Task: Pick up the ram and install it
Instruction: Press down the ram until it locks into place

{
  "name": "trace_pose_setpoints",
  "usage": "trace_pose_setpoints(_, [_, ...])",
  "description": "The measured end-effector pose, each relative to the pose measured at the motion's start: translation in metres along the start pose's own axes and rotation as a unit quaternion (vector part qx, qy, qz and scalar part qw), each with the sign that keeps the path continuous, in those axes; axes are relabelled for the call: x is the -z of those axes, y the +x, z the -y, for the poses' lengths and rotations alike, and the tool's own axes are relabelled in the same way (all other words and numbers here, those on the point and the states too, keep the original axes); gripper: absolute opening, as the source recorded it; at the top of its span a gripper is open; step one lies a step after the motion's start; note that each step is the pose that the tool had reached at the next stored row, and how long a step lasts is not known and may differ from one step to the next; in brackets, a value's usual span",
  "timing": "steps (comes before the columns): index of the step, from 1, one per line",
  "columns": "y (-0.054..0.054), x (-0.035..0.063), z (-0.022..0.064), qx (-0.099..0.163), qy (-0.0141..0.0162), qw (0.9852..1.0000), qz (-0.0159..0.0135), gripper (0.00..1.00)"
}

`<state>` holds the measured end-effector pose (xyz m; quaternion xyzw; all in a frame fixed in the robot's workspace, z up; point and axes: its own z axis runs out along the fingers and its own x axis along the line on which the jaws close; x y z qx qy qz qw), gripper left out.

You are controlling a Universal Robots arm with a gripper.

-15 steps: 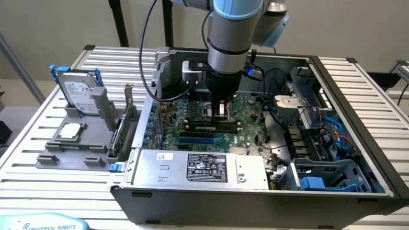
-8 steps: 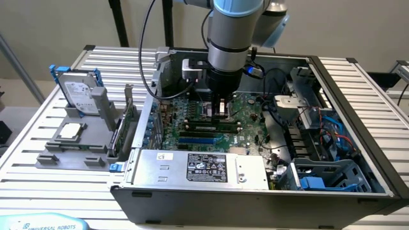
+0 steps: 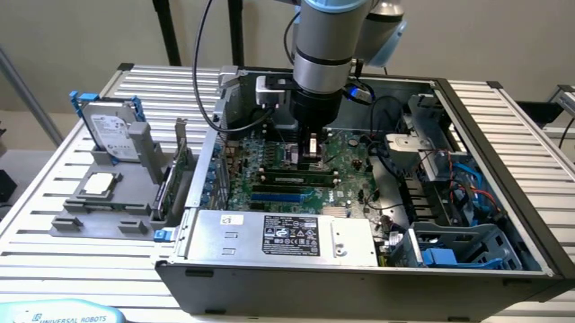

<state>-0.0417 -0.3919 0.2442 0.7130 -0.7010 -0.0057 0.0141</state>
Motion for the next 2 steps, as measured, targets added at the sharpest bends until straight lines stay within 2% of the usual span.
trace_pose_setpoints(2, [0.0000, 0.0000, 0.0000, 0.000, 0.0000, 1.0000, 0.0000, 0.11])
